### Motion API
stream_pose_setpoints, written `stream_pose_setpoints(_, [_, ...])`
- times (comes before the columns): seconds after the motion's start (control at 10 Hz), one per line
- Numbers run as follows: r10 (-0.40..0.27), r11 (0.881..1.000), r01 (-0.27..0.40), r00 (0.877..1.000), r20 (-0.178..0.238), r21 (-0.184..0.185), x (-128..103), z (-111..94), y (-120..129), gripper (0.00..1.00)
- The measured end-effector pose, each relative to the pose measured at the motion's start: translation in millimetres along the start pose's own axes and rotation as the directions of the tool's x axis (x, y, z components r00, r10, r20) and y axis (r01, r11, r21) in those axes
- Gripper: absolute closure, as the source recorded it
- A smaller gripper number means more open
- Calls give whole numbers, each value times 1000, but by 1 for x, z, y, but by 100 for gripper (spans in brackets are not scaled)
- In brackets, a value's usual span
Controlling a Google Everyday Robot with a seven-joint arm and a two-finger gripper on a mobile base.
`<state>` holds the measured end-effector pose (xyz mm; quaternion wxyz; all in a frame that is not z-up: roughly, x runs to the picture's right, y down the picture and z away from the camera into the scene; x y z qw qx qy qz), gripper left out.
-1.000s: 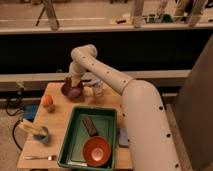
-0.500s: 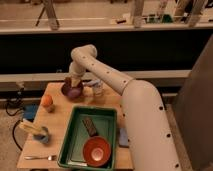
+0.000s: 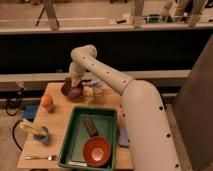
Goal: Place grapes in purple bowl
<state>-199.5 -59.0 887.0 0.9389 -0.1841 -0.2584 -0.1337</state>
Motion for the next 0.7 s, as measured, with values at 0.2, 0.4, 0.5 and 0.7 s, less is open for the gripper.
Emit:
stream_pose_setpoints(0.2, [10, 1000, -10, 1000, -12, 6, -1, 1, -2, 23])
stream_pose_setpoints(0.4, [17, 1000, -16, 999, -27, 19, -3, 3, -5, 20])
stream_pose_setpoints(0.5, [17, 1000, -17, 999, -32, 23, -4, 4, -5, 20])
stream_pose_setpoints(0.7, [23, 999, -22, 999, -35, 30, -6, 6, -6, 20])
